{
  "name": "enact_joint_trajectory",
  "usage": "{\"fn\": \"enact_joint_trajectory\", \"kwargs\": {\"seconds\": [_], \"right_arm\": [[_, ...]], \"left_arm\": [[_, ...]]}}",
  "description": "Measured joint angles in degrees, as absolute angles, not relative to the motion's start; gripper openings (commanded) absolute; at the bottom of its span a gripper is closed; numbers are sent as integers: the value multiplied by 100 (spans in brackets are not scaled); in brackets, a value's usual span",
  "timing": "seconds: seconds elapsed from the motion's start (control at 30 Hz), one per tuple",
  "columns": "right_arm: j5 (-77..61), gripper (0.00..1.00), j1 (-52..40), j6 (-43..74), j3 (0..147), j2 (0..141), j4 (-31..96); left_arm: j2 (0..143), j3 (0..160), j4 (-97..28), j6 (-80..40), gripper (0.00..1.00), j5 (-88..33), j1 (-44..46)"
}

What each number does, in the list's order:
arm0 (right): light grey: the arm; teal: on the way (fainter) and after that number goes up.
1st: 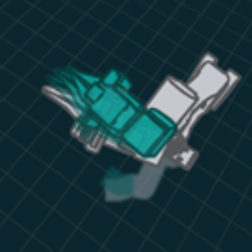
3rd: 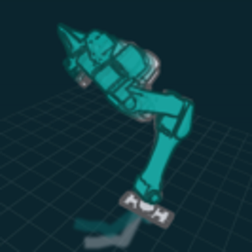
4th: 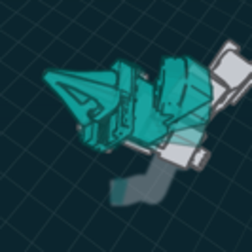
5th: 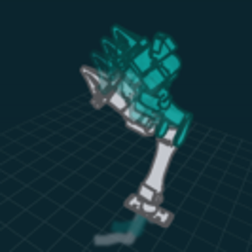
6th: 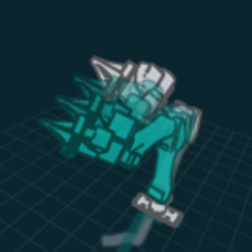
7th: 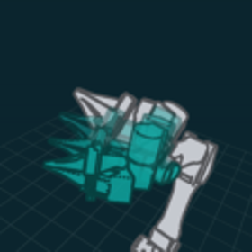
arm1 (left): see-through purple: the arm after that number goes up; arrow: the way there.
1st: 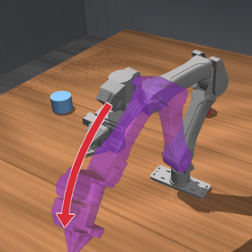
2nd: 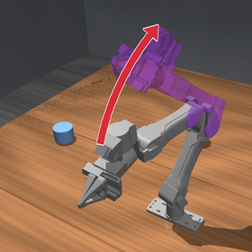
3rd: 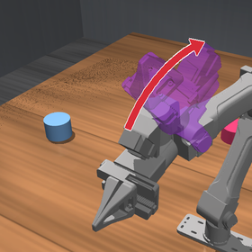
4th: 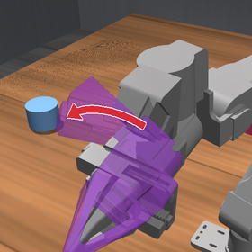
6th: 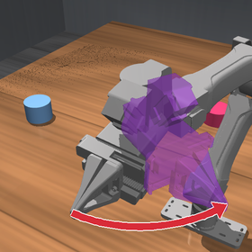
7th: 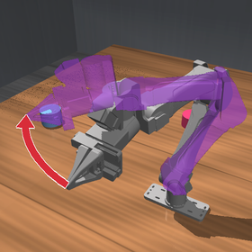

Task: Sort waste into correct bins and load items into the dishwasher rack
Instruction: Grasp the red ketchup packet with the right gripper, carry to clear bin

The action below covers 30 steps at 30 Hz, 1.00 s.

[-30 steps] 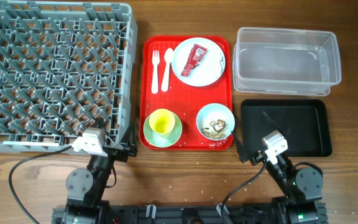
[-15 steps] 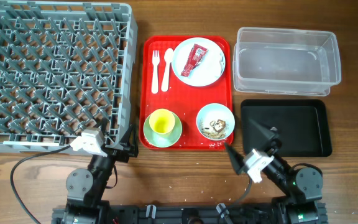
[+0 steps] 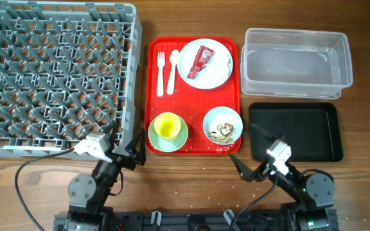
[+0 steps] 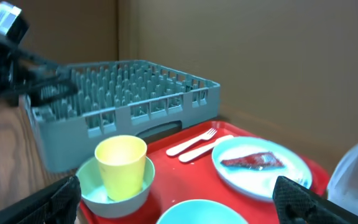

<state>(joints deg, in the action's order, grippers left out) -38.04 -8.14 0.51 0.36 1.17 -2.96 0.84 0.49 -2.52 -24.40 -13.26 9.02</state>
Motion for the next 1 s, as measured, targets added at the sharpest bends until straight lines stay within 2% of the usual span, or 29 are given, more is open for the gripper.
{"fn": "enact_joint_trajectory", "kwargs": {"seconds": [0.1, 0.17, 0.33, 0.4, 0.47, 0.5, 0.57, 0.67, 0.8, 0.87, 1.0], "right_arm": [[-3673, 100, -814, 934, 150, 169, -290], [-3548, 100, -814, 1221, 775, 489, 102], [-3177, 100, -814, 1299, 3881, 2657, 2580], [-3109, 100, -805, 1109, 5664, 4160, 4342], [-3107, 100, -814, 934, 7122, 5551, 5240], [-3122, 100, -814, 930, 7463, 5970, 5258], [-3500, 100, -810, 1138, 7701, 6589, 5037], [-3962, 100, -976, 1249, 7738, 7319, 4486], [-2064, 100, -2213, 1590, 8425, 8296, 4956], [-1162, 95, -2598, 1691, 9164, 9161, 5216], [-296, 84, -2624, 2005, 10322, 11054, 5030]], "left_arm": [[84, 117, -296, -2453, 100, -1494, 902], [174, 585, -661, -2357, 100, -1542, 902], [1756, 3361, -2462, -2106, 100, -1354, 902], [2803, 4375, -3470, -2071, 100, -1315, 902], [3520, 4945, -4130, -2053, 100, -1315, 906], [4425, 5675, -4810, -2045, 100, -1293, 906], [5151, 6241, -5282, -2045, 100, -1293, 906], [5725, 6696, -5365, -2043, 100, -1293, 906], [5822, 6716, -5380, -2043, 100, -1291, 906], [5824, 6716, -5391, -2043, 100, -1293, 906], [5826, 6722, -5402, -2043, 100, -1293, 906]]}}
